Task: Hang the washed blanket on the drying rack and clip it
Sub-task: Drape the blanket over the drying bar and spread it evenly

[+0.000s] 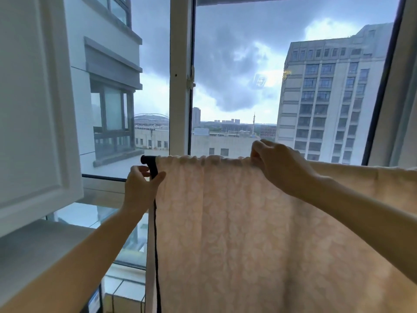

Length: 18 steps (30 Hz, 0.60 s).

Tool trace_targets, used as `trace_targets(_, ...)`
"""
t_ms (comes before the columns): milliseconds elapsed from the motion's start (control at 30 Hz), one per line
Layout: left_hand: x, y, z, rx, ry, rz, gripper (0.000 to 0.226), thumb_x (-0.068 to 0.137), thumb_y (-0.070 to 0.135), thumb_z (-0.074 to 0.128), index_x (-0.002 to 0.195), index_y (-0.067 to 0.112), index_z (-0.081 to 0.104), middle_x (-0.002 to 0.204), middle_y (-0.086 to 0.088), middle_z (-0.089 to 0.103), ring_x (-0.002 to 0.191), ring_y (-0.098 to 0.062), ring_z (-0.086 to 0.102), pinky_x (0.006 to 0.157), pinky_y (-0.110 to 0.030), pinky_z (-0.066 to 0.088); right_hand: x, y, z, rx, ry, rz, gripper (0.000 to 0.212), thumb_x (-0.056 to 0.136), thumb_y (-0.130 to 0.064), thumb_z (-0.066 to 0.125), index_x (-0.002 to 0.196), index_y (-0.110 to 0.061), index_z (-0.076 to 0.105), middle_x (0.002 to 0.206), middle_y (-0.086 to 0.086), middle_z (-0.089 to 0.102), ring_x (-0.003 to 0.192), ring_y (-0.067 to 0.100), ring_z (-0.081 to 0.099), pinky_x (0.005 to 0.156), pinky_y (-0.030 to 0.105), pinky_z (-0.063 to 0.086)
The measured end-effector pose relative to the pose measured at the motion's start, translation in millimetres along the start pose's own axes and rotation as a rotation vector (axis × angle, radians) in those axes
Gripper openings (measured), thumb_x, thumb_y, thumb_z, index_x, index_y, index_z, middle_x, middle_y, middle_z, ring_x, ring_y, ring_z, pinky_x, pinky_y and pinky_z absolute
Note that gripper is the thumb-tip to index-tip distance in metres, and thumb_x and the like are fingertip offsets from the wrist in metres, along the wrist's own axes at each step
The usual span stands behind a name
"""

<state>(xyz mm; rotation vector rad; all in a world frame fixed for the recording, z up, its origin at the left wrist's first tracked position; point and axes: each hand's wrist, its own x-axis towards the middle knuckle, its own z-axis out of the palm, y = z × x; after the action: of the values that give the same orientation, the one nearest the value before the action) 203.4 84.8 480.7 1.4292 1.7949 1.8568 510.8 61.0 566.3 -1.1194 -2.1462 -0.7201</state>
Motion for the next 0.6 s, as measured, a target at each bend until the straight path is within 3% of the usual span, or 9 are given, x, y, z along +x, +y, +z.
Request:
trace_targets(67, 6.4, -2.1, -1.5, 0.004, 0.006, -0.033, 0.054, 0.081, 0.038, 0.073, 0.115, 0.004, 0.049, 0.106, -0.007, 0.057, 0.097, -0.024, 0.056, 0.082, -0.035, 0.047, 0.6, -2.9, 2.2, 0.018, 0.007, 0.004, 0.012, 0.098, -0.019, 0.05, 0.086, -0.018, 0.048, 0.082, -0.003, 0.057, 0.064, 0.016, 0.055, 0.059, 0.03, 0.043)
trace_targets(133, 9.1, 0.4, -5.6, -0.011, -0.042, -0.057, 0.037, 0.085, 0.034, 0.07, 0.096, 0.003, 0.056, 0.089, -0.01, 0.061, 0.084, -0.026, 0.058, 0.074, -0.034, 0.046, 1.8, -6.1, 3.8, 0.035, 0.015, -0.001, 0.013, 0.098, -0.019, 0.049, 0.085, -0.017, 0.047, 0.08, -0.002, 0.056, 0.062, 0.016, 0.056, 0.058, 0.032, 0.047)
trace_targets(233, 11.1, 7.2, -15.5, -0.003, -0.019, 0.071, 0.035, 0.089, 0.03, 0.066, 0.08, -0.004, 0.061, 0.07, -0.016, 0.06, 0.063, -0.024, 0.053, 0.06, -0.03, 0.04, 7.2, -11.9, 7.6, 0.07, 0.023, -0.009, 0.017, 0.098, -0.024, 0.05, 0.083, -0.017, 0.047, 0.078, -0.003, 0.055, 0.06, 0.013, 0.055, 0.056, 0.03, 0.045)
trace_targets(333, 16.5, 20.2, -27.4, -0.047, 0.026, 0.112, 0.029, 0.092, 0.031, 0.061, 0.086, 0.003, 0.063, 0.073, -0.005, 0.061, 0.062, -0.016, 0.053, 0.056, -0.027, 0.039, 15.6, -20.8, 14.8, 0.072, 0.022, -0.022, 0.017, 0.098, -0.026, 0.05, 0.084, -0.017, 0.048, 0.079, -0.003, 0.056, 0.061, 0.012, 0.054, 0.057, 0.029, 0.043)
trace_targets(467, 28.0, 31.6, -41.2, -0.139, 0.024, 0.12, 0.015, 0.096, 0.029, 0.055, 0.1, 0.015, 0.061, 0.084, 0.008, 0.061, 0.074, -0.007, 0.057, 0.065, -0.026, 0.048, 29.2, -36.2, 26.5, 0.053, 0.005, -0.05, 0.015, 0.098, -0.023, 0.051, 0.085, -0.02, 0.046, 0.079, -0.004, 0.056, 0.058, 0.005, 0.05, 0.052, 0.02, 0.032)
trace_targets(600, 41.7, 34.6, -52.8, -0.169, 0.073, 0.138, 0.016, 0.099, 0.027, 0.049, 0.108, 0.018, 0.059, 0.093, 0.007, 0.06, 0.079, -0.006, 0.055, 0.063, -0.016, 0.041, 41.0, -52.9, 34.9, 0.051, -0.002, -0.071, 0.015, 0.097, -0.019, 0.053, 0.085, -0.021, 0.045, 0.079, -0.005, 0.057, 0.057, 0.004, 0.049, 0.051, 0.018, 0.031)
